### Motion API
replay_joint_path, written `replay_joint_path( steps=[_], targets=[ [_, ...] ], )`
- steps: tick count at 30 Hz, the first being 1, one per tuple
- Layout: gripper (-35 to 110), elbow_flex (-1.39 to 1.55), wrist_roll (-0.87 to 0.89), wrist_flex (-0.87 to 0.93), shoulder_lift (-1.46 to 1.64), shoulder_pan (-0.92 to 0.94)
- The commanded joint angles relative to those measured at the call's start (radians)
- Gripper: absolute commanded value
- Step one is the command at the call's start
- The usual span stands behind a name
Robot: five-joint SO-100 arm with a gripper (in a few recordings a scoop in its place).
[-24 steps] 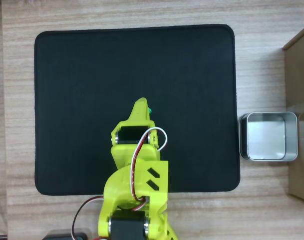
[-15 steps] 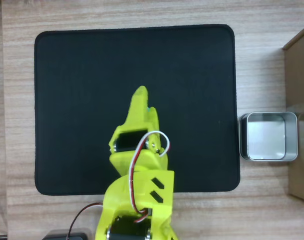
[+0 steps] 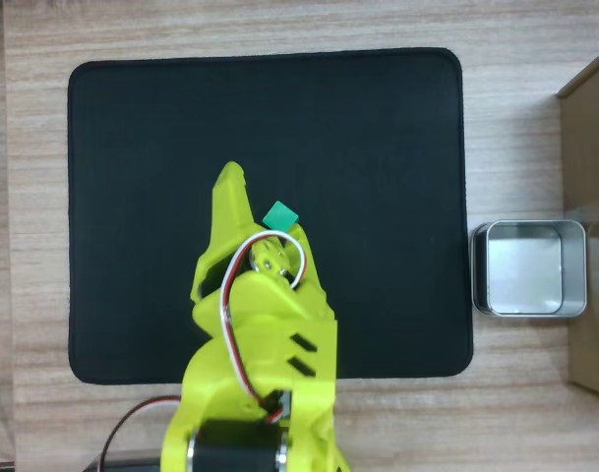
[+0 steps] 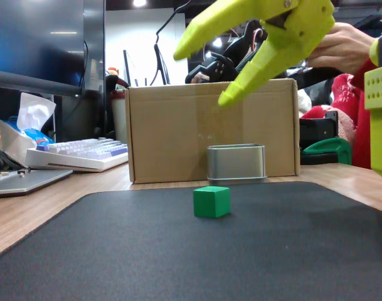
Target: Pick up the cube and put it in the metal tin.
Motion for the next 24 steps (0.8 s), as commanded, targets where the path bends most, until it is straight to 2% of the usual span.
replay_joint_path(
  steps=[1, 13, 18, 24],
  targets=[
    [34, -0.071, -0.043, 0.015, -0.094, -0.032],
    [34, -0.453, -0.166, 0.103, -0.746, 0.006],
    [33, -0.472, -0.258, 0.137, -0.868, 0.017],
    [33, -0.445, -0.298, 0.058, -1.014, 0.014]
  ],
)
